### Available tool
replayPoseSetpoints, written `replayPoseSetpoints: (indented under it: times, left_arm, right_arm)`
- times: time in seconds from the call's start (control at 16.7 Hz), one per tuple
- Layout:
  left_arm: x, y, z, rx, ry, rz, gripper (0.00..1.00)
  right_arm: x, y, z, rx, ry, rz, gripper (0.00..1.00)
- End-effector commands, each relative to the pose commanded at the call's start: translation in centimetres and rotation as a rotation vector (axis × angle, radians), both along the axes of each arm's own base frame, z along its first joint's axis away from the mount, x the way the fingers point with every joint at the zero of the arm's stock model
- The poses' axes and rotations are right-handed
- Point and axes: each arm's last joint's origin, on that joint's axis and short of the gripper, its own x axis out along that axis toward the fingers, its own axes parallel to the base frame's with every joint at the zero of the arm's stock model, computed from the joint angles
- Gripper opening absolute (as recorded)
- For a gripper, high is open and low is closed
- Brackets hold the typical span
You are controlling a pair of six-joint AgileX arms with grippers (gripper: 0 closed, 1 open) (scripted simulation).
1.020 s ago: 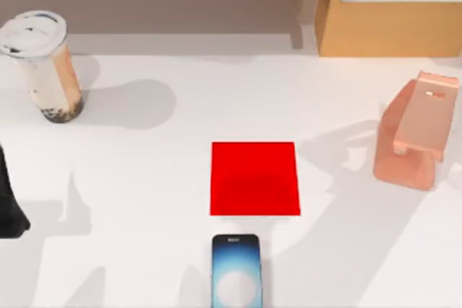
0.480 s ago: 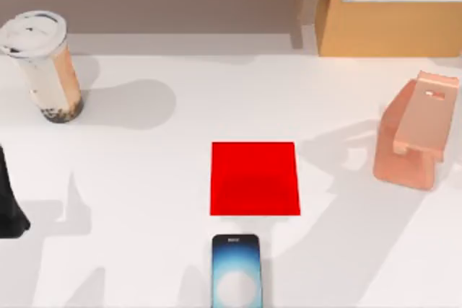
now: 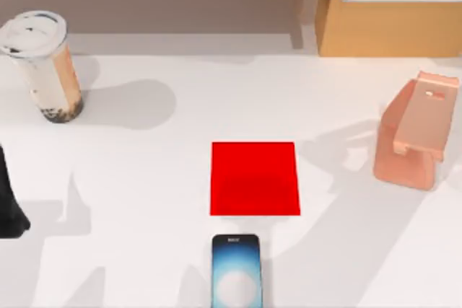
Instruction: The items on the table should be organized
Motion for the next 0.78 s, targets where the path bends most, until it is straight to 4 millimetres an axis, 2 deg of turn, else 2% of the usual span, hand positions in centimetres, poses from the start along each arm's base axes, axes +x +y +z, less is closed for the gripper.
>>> replayPoseSetpoints:
  times: [0.42, 0.48, 0.66, 0.78]
  left_arm:
    - [0.0, 0.0, 0.0, 0.0, 0.0, 0.0, 1.0]
    - [0.0, 0.0, 0.0, 0.0, 0.0, 0.0, 1.0]
    - [0.0, 0.0, 0.0, 0.0, 0.0, 0.0, 1.0]
    - [0.0, 0.0, 0.0, 0.0, 0.0, 0.0, 1.0]
  right_arm:
    - [0.0, 0.0, 0.0, 0.0, 0.0, 0.0, 0.0]
    - [0.0, 0.0, 1.1, -0.013, -0.017, 0.003, 0.0]
    - [0.2, -0.1, 2.2, -0.014, -0.021, 0.002, 0.0]
    - [0.4, -0.1, 4.1, -0.013, -0.019, 0.006, 0.0]
